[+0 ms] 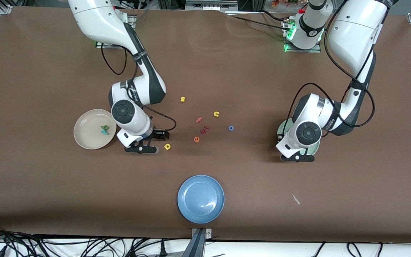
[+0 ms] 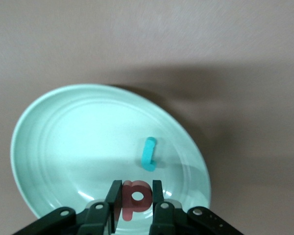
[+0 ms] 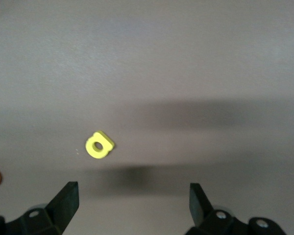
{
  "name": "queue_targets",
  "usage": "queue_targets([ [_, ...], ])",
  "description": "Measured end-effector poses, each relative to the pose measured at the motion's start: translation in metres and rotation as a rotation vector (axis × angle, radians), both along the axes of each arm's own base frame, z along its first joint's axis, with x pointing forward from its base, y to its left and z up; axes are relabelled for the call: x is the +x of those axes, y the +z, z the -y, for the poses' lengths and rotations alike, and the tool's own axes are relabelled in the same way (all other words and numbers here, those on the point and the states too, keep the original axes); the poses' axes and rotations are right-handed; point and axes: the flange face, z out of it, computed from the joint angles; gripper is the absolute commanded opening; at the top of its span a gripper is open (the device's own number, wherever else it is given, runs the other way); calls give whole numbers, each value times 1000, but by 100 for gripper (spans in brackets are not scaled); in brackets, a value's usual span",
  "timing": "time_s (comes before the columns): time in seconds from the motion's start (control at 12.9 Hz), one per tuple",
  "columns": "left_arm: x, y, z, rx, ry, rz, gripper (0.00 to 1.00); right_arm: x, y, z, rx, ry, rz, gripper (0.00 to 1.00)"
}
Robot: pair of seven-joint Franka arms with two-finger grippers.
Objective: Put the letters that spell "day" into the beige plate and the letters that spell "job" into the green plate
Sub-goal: 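Grasp the yellow letter with the right gripper while the left gripper grasps blue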
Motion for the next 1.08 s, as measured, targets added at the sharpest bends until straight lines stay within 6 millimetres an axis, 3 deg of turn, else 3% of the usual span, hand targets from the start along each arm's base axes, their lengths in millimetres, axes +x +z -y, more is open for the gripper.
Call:
queue_targets([
  [0.15,-6,-2,-3,-3,-2,2,95,4,-9,-11,-6,15,-15,100],
  [0.39,-4,23,14,-26,-17,39,95,6,-20,-28,-6,55,-32,100],
  [0.62,-6,52,56,-95,50,68,93,3,-34,-34,-9,93,-45,99],
  [0.77,-15,54,86,-91,100,76,91,2,-41,-33,-14,96,-50,99],
  [1.08,-40,41,171,-60,260,102,83,10,-43,-34,-12,94,-38,95],
])
